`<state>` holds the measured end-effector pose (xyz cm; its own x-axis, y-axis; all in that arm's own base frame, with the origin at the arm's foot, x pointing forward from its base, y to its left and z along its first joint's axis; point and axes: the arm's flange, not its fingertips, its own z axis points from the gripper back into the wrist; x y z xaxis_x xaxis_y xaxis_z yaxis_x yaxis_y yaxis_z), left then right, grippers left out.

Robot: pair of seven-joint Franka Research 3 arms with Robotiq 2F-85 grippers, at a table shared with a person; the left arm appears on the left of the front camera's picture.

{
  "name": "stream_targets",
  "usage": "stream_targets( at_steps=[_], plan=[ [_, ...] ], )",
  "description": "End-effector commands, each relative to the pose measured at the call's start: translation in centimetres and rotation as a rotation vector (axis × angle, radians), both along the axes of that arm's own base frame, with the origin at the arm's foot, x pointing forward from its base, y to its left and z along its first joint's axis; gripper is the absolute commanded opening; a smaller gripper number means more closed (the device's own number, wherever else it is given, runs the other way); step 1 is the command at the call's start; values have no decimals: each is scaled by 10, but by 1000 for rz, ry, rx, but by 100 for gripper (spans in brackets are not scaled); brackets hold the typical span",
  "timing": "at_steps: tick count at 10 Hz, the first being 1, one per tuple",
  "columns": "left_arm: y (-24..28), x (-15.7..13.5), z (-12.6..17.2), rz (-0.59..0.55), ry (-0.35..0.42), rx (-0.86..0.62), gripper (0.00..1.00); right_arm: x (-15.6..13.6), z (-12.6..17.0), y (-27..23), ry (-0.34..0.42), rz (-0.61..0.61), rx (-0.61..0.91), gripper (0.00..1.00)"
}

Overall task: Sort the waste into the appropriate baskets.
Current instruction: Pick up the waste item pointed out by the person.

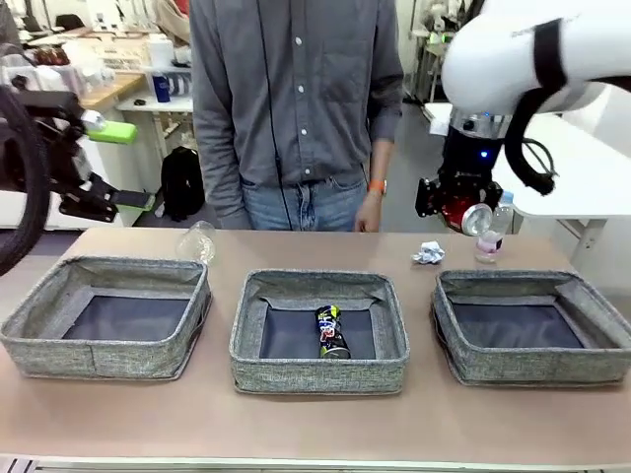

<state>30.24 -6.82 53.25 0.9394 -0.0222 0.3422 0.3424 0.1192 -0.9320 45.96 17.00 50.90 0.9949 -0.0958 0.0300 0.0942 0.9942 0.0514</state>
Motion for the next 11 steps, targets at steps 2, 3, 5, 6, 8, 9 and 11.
stream_targets(
  at_steps=[2,3,5,6,8,9,11],
  plan=[
    [-3,-1,1,-1,-19,-26,100,0,0,0,0,0,0,0],
    [-3,-1,1,-1,-19,-26,100,0,0,0,0,0,0,0],
    [-3,-1,1,-1,-19,-26,100,0,0,0,0,0,0,0],
    [-3,-1,1,-1,-19,-26,100,-9,1,7,1,-33,-11,6],
    [-3,-1,1,-1,-19,-26,100,-6,53,60,-31,9,-14,6],
    [-3,-1,1,-1,-19,-26,100,-3,85,92,-47,-28,-24,6],
    [-3,-1,1,-1,-19,-26,100,-6,134,163,-79,-143,-39,6]
  ],
)
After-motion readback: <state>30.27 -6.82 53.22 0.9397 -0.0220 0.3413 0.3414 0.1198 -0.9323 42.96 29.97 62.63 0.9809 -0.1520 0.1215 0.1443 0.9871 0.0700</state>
